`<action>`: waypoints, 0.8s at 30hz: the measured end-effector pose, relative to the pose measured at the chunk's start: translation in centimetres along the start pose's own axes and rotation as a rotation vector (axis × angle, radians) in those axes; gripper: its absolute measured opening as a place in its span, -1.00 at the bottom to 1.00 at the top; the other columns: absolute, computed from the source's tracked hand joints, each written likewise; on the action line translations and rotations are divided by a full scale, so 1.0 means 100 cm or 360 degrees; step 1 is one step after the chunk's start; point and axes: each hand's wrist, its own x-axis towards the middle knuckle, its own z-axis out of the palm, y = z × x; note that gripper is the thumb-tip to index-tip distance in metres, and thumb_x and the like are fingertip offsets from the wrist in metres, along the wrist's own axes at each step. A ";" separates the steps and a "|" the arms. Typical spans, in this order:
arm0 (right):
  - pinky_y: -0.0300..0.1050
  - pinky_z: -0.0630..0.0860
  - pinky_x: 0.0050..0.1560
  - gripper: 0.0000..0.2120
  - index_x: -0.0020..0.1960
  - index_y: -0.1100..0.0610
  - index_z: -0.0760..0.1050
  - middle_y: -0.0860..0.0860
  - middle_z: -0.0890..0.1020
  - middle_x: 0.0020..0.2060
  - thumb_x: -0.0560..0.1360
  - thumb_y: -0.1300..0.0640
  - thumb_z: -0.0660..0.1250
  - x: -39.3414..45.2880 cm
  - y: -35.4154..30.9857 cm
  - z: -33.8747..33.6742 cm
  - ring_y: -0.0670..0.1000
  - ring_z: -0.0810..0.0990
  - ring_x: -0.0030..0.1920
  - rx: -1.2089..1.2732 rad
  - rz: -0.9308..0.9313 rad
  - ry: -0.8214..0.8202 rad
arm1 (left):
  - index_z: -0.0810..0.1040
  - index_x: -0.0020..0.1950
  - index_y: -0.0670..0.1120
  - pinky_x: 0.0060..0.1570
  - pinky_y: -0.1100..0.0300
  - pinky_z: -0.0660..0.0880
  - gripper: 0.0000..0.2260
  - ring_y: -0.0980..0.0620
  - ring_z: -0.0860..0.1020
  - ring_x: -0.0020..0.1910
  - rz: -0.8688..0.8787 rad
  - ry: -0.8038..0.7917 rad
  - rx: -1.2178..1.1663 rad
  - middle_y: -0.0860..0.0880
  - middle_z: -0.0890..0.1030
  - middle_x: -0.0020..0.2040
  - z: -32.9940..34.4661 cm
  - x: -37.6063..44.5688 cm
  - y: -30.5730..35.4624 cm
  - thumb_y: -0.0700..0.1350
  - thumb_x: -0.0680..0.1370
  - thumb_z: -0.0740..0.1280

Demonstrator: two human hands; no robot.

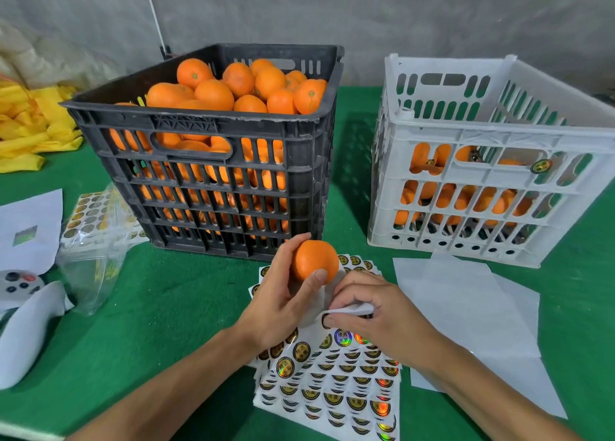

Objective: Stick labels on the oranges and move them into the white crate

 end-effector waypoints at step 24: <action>-0.30 0.30 0.19 -0.77 0.01 -0.16 0.58 -0.24 0.59 0.02 0.48 -0.26 0.47 -0.013 -0.006 0.000 -0.16 0.52 0.13 -0.0306 -0.0141 -0.0086 | 0.23 0.52 0.33 0.20 0.14 0.56 -0.45 0.22 0.57 0.23 -0.0073 -0.0140 0.0010 0.38 0.48 0.24 -0.005 0.008 -0.005 0.42 0.57 0.25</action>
